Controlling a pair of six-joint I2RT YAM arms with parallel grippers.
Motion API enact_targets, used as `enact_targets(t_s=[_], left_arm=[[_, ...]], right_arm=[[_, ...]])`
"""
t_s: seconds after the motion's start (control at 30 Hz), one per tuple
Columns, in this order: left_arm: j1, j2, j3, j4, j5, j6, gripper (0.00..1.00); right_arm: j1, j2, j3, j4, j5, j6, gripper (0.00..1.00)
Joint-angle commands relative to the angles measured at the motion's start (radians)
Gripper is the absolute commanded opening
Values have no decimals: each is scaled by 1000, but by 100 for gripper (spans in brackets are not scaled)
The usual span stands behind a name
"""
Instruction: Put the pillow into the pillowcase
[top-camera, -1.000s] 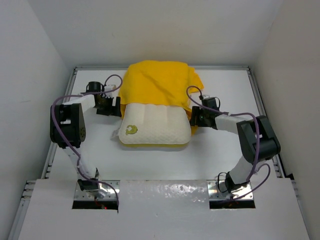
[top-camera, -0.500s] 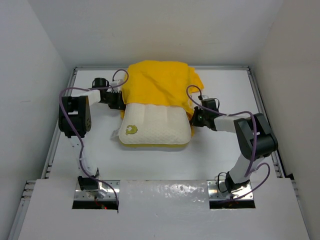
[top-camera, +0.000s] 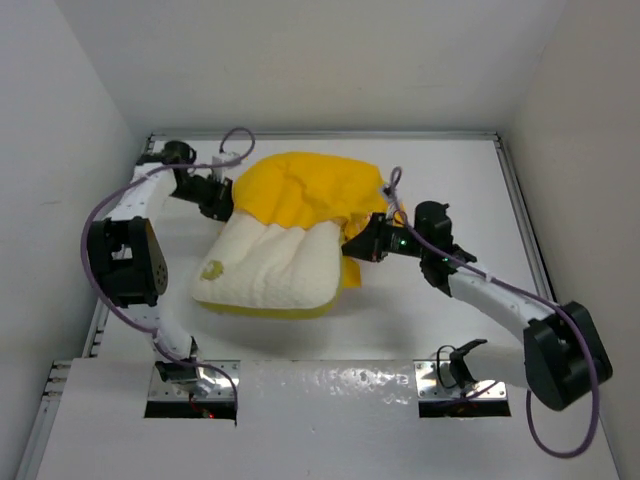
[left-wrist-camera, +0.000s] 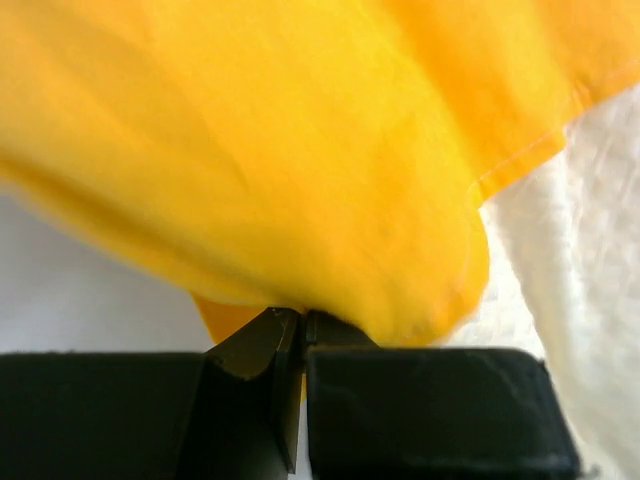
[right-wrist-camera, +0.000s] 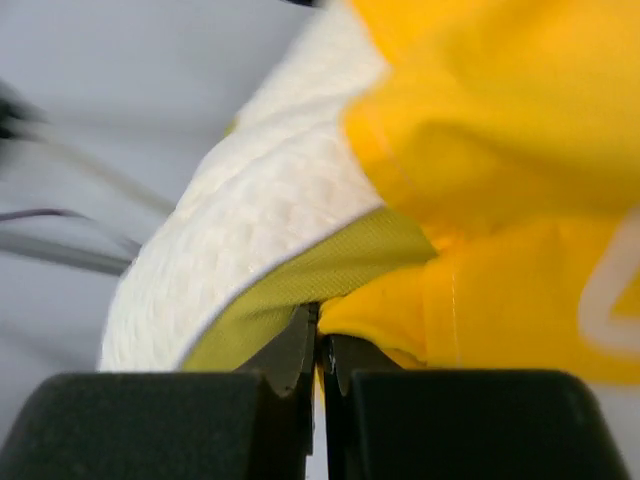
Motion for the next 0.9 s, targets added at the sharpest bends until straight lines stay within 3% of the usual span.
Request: enact_targets(t_s=[0.0, 0.17, 0.2, 0.23, 0.3, 0.33, 0.37, 0.4, 0.43, 0.5, 0.53, 0.6, 0.63, 0.67, 0.7, 0.73, 0.87], left_arm=[[51, -111, 317, -272, 211, 86, 0], [199, 22, 821, -333, 364, -351, 0], [250, 102, 988, -311, 396, -429, 0], [281, 119, 1024, -149, 492, -636, 0], [355, 57, 824, 221, 612, -966, 0], [371, 25, 729, 777, 630, -1389, 0], [390, -47, 532, 1120, 627, -1622, 0], [395, -67, 475, 1362, 615, -1793, 0], [392, -71, 476, 1455, 619, -1877, 0], [378, -80, 599, 1192, 593, -1684, 0], [375, -84, 638, 989, 575, -1501, 0], [377, -98, 709, 1067, 565, -1547, 0], [377, -95, 769, 1108, 570, -1578, 0], [377, -94, 801, 1108, 570, -1582, 0], [377, -121, 838, 1043, 547, -1507, 0], [377, -121, 838, 996, 530, -1447, 0], [377, -312, 746, 728, 370, -1067, 0]], right_arm=[[-61, -110, 164, 726, -266, 540, 0], [-228, -15, 522, 777, -167, 866, 0], [-300, 17, 638, 775, -119, 916, 0], [-337, 98, 691, 783, -93, 1034, 0], [-429, 202, 879, 829, -45, 1150, 0], [-434, 256, 941, 837, -38, 1191, 0], [-467, 352, 1034, 838, -34, 1249, 0], [-471, 382, 1056, 831, -34, 1259, 0], [-465, 397, 1058, 820, -47, 1253, 0], [-437, 346, 957, 747, -51, 1138, 0], [-410, 309, 922, 701, -35, 997, 0], [-379, 212, 941, 436, -12, 806, 0], [-368, 192, 985, 341, 14, 629, 0], [-357, 178, 1083, 176, 27, 556, 0], [-336, 151, 1120, 68, 39, 446, 0], [-324, 129, 1136, 67, 39, 402, 0], [-265, -39, 907, -8, 94, 247, 0]])
